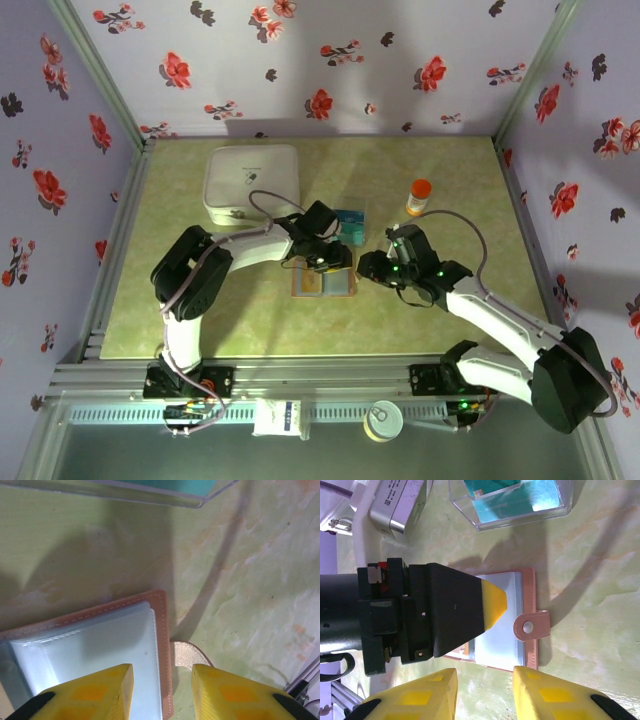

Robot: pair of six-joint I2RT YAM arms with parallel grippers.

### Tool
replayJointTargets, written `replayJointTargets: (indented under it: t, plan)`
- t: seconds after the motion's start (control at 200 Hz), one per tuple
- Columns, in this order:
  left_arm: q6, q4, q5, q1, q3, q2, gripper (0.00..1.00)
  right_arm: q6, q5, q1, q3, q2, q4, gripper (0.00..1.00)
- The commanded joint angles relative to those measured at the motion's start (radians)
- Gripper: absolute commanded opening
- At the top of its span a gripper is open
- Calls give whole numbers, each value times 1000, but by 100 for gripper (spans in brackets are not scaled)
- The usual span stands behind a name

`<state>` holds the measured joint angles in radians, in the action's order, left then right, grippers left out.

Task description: Take the credit cards out of the card holder

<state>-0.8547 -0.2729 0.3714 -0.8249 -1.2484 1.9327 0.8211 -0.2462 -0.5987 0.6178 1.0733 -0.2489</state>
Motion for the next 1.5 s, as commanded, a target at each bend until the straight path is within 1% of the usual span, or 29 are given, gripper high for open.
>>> replayJointTargets:
  t: [0.0, 0.17, 0.325, 0.68, 0.905, 1.16, 1.495]
  plan:
    - [26, -34, 11, -3, -19, 4, 36, -3, 10, 8, -5, -6, -19, 35]
    - [39, -49, 2, 5, 3, -33, 36, 11, -19, 8, -1, 38, 23, 34]
    - [45, -47, -24, 30, 58, -88, 36, 29, -52, -1, 38, 129, 67, 33]
    - [35, 7, -39, 112, 245, -254, 34, 20, -59, -83, 182, 343, 88, 31]
    - [34, 27, -39, 158, 335, -324, 32, 25, -68, -129, 272, 490, 116, 29]
    - [58, 30, -22, 193, 381, -349, 25, 37, -78, -160, 322, 605, 142, 28]
    - [68, 71, 28, 213, 396, -294, 8, 52, -93, -165, 346, 679, 157, 25]
